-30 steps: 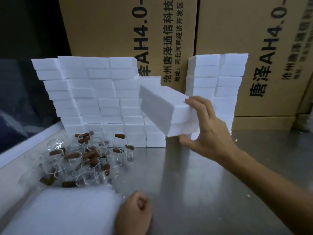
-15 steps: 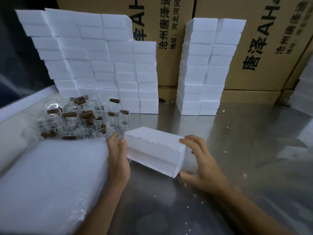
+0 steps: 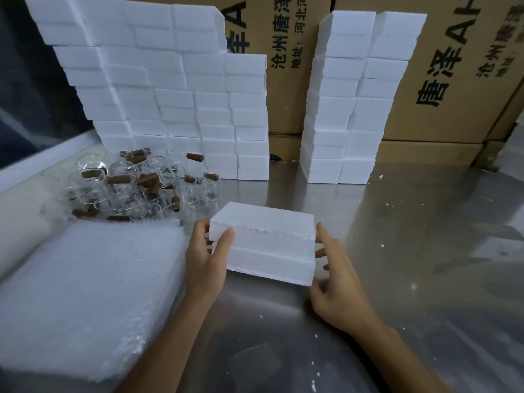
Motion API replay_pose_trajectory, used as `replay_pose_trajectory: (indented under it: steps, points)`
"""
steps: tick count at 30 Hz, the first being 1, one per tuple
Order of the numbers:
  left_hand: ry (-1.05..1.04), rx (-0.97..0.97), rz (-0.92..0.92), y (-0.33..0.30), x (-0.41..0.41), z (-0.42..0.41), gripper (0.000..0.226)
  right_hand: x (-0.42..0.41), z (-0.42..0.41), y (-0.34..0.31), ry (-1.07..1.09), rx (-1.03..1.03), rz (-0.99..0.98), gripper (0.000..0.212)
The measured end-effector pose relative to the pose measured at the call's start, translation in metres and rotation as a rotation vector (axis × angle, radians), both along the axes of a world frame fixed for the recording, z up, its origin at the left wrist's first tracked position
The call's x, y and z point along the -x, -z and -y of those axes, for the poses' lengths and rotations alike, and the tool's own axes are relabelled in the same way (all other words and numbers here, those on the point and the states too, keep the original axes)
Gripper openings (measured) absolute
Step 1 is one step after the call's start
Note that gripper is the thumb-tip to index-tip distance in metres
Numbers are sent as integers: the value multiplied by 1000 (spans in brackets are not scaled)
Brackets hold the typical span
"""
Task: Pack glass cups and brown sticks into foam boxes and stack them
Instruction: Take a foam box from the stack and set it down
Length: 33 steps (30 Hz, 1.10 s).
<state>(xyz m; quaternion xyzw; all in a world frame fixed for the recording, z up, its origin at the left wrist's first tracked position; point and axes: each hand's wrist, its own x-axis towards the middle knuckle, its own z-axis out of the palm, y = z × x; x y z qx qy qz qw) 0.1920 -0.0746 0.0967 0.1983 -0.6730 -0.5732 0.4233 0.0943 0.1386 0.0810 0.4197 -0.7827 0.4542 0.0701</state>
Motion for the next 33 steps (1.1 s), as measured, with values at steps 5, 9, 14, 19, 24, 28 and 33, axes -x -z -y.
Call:
replay_pose_trajectory:
  steps: [5,9,14,19,24,28,33]
  points:
    - [68,19,9,4,1,3,33,0,-9,-7,-185,59,225,99]
    - [192,-109,-77,4,-2,9,30,3,-12,-8,-229,60,409,91]
    - [390,-103,19,1,-6,12,32,4,-8,-17,-121,123,557,72]
    - [477,-133,90,-1,-6,12,33,10,-6,-18,-46,53,635,98]
    - [443,-118,228,-1,-3,11,32,16,2,-24,21,-7,678,97]
    - [267,-36,402,-2,-1,10,51,19,7,-23,34,-66,656,83]
    - [39,-1,451,1,3,12,48,26,17,-27,165,-89,544,42]
